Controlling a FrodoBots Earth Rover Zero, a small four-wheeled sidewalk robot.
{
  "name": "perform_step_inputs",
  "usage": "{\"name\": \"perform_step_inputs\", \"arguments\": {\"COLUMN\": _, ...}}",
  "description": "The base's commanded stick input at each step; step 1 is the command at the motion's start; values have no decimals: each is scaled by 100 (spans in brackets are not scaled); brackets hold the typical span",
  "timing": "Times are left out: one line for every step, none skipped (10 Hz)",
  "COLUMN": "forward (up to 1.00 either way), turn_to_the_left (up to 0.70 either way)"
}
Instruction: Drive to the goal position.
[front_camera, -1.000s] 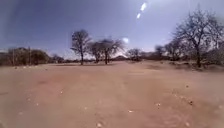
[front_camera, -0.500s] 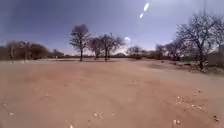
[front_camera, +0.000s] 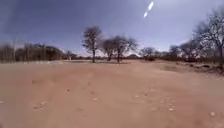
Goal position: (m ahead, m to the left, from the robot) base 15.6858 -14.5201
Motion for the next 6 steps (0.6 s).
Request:
{"name": "perform_step_inputs", "arguments": {"forward": 100, "turn_to_the_left": 27}}
{"name": "perform_step_inputs", "arguments": {"forward": 100, "turn_to_the_left": 27}}
{"name": "perform_step_inputs", "arguments": {"forward": 100, "turn_to_the_left": 27}}
{"name": "perform_step_inputs", "arguments": {"forward": 100, "turn_to_the_left": 0}}
{"name": "perform_step_inputs", "arguments": {"forward": 100, "turn_to_the_left": 0}}
{"name": "perform_step_inputs", "arguments": {"forward": 100, "turn_to_the_left": 0}}
